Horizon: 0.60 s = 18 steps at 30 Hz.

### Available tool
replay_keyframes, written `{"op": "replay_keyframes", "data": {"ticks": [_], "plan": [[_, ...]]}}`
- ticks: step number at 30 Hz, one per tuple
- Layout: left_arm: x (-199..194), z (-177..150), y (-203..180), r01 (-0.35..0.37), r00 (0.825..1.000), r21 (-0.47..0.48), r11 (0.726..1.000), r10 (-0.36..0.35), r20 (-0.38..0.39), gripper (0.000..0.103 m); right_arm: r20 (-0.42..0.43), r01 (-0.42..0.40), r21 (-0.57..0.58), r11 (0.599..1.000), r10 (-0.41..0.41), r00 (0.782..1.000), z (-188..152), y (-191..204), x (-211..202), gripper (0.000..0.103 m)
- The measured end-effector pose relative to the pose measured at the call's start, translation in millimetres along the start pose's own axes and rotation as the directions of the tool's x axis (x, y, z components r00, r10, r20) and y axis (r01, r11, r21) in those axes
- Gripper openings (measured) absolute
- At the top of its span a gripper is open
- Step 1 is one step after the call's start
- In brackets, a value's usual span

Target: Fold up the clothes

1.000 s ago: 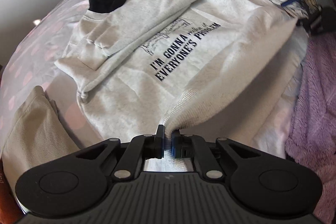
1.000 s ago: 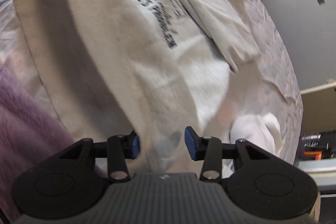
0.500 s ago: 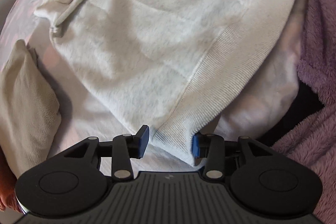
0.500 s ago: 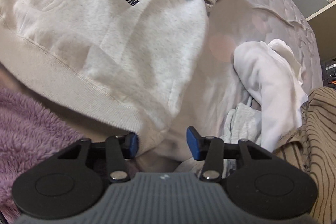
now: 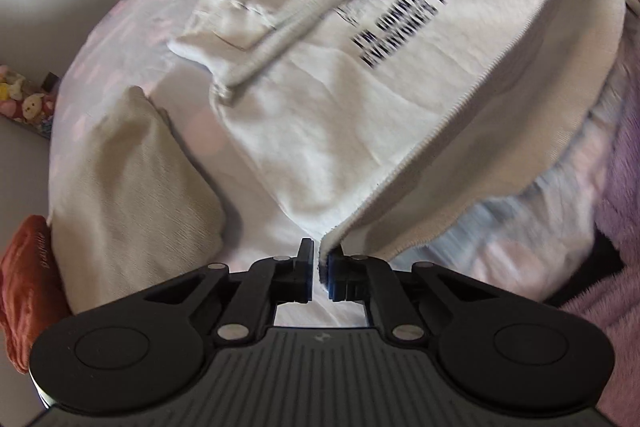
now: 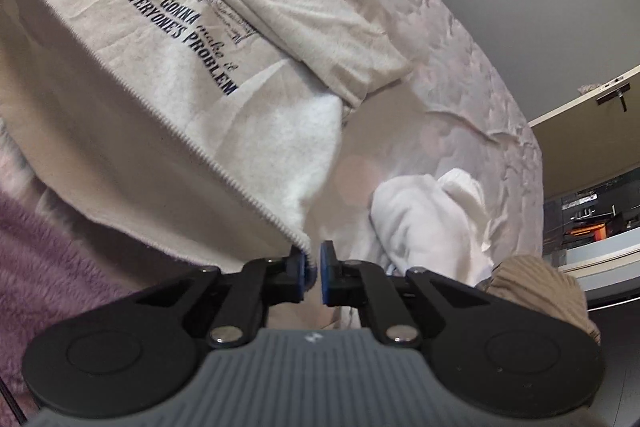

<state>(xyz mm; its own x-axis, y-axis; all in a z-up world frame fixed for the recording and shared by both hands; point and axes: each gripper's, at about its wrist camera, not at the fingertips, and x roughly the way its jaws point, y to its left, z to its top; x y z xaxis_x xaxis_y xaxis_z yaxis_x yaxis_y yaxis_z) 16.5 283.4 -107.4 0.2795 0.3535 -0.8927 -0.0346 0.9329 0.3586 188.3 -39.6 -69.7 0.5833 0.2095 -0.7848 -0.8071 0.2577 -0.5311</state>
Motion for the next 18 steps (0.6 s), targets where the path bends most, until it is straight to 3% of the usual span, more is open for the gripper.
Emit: {"op": "replay_keyframes", "data": {"ticks": [6,10,14,17,18], "plan": [[27.3,40.9,33.7,-0.005,1.0,-0.034,0.999,0.005,-0.004,0.005,-0.017,-0.005,0.009,1.0,0.005,1.0,41.0,-23.7,46.3,0.007],[59.7,57.6,48.5,0.055,0.997,-0.05,0.997,-0.058,-0.059,0.006,-0.063,-0.073,0.044,0.996,0.075,0.995,58.7,-30.5,88.8,0.007],[83.0,54.2,48.9,0.12,0.986,-0.086,0.989,-0.128,-0.104,0.017,-0.105,-0.148,0.077,0.986,0.156,0.982,65.3,-34.6,120.9,0.008],[91.4,51.1,53.0,0.179,0.969,-0.136,0.974,-0.198,-0.147,0.024,-0.135,-0.21,0.122,0.97,0.226,0.965,66.2,-40.2,133.2,0.01],[93.6,50.1,54.1,0.192,0.963,-0.154,0.969,-0.216,-0.162,0.027,-0.146,-0.224,0.128,0.966,0.242,0.959,66.0,-41.5,135.0,0.016]]}}
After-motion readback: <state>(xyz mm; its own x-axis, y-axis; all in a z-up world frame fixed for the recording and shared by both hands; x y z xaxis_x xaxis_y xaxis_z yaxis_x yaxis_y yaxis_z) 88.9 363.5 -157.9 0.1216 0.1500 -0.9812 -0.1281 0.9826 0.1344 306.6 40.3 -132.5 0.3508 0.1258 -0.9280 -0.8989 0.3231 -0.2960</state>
